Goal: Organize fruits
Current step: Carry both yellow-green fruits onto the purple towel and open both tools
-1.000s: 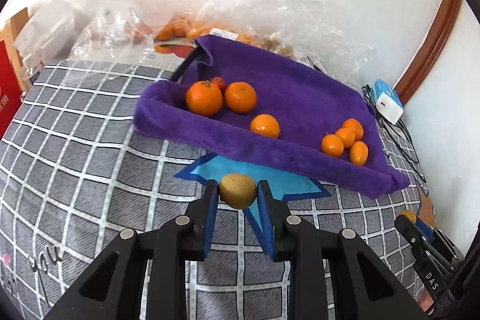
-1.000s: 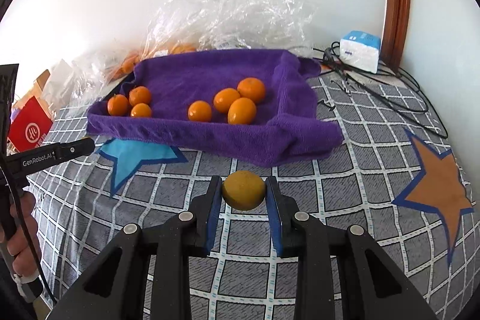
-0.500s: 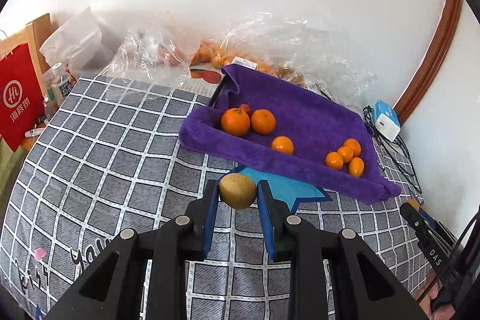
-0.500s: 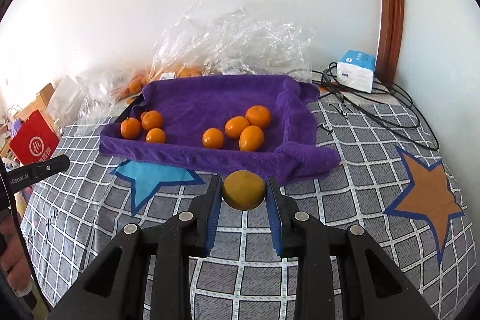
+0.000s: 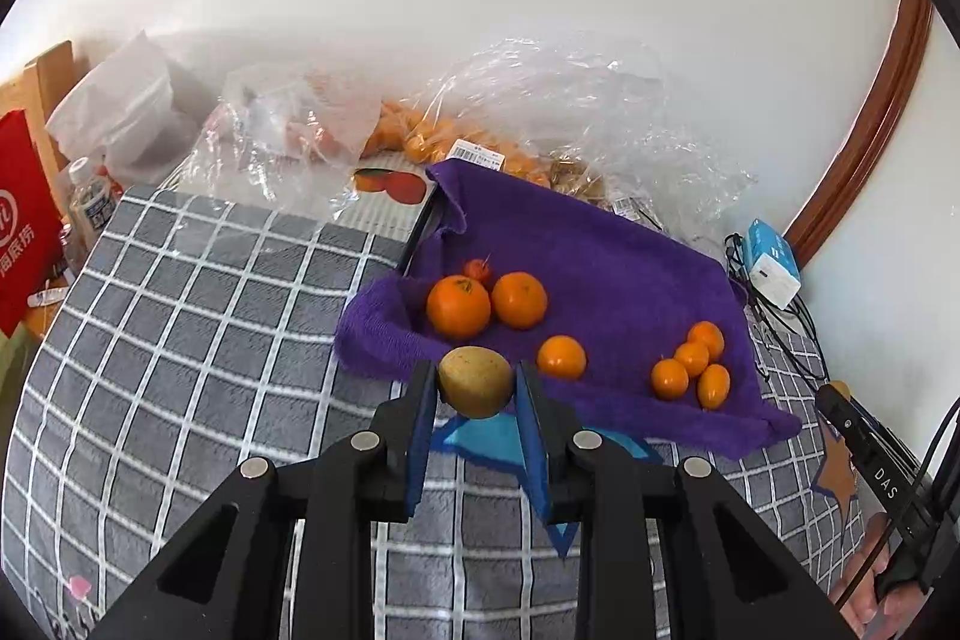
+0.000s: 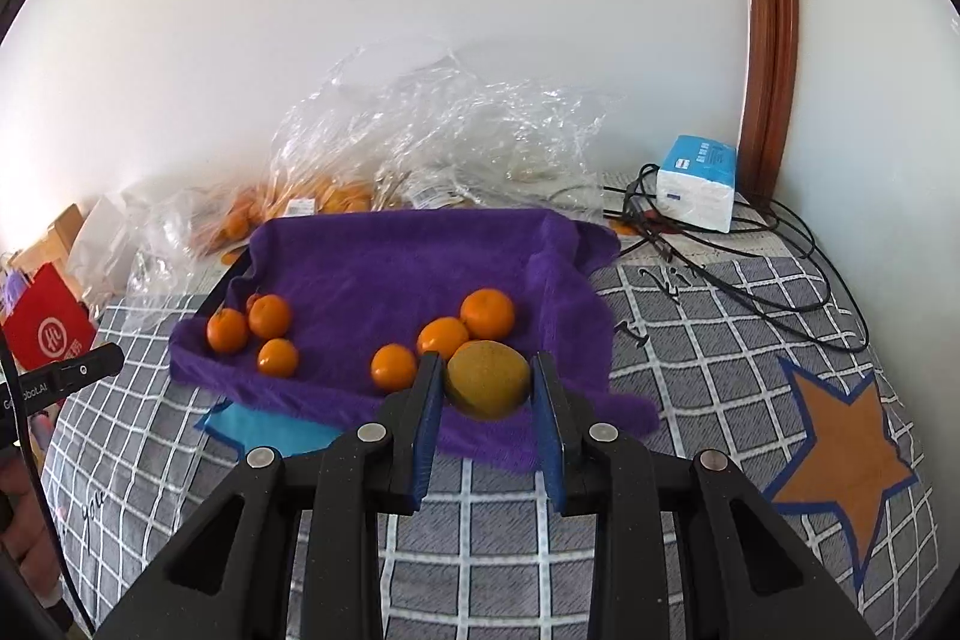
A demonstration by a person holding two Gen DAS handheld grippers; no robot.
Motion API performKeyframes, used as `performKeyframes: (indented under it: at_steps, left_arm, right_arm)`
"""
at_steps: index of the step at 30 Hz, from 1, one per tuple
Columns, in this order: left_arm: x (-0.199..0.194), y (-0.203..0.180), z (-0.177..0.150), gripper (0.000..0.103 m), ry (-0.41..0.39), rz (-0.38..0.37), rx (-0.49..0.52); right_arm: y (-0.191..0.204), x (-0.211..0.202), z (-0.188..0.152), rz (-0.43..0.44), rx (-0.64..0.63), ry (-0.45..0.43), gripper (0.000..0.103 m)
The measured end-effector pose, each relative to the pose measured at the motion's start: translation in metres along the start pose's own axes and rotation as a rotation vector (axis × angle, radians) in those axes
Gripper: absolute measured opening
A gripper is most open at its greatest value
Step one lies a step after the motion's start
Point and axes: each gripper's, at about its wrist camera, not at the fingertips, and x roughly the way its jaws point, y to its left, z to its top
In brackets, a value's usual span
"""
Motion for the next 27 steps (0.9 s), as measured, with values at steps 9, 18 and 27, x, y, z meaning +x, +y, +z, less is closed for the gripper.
performKeyframes:
  at_steps: [9,18,27]
  left_arm:
    - [0.06,-0.012,0.019,0.025,0.051,-0.026,0.017]
    - [0.102,-0.026,0.019,0.025,0.099,-0.025,0.05]
    - [0.113,-0.035,0.01,0.025,0.098,0.012,0.105]
  right_arm:
    - [-0.008,0.055,0.016,-0.029,-0.023,0.062,0.029]
    - [-0.008,0.099,0.003,-0.043,-0.024,0.143,0.029]
    - [-0.002,0.098,-0.003,-0.046,-0.049,0.121,0.029]
